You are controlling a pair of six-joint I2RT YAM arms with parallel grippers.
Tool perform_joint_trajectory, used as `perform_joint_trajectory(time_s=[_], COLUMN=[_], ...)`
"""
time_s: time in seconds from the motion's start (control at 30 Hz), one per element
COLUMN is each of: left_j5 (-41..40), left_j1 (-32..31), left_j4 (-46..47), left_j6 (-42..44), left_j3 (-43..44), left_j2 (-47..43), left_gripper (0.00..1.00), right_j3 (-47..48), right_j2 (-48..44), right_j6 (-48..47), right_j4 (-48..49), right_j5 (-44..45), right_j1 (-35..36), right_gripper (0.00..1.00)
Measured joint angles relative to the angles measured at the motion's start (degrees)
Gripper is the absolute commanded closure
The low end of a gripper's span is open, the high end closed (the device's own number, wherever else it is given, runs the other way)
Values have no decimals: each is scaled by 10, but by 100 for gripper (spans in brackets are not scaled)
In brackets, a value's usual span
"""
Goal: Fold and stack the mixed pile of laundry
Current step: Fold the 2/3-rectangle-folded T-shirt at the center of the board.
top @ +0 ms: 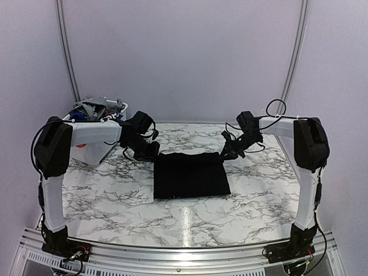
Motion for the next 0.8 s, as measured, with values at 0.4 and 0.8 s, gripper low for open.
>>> perform_joint_trajectory(time_s=[0.4,0.8], left_j5=[29,62], left_j1=[9,9], left_j4=[16,83], left_j6=[2,-9], left_j3=[46,10], left_j2=[44,88], left_gripper=[100,100], right_j3=[-5,-88], right_j2=[3,33], right_j6=[35,45], right_j4=[49,164], right_j5=[-17,-43], right_j1=[-27,-20], right_gripper=[100,100])
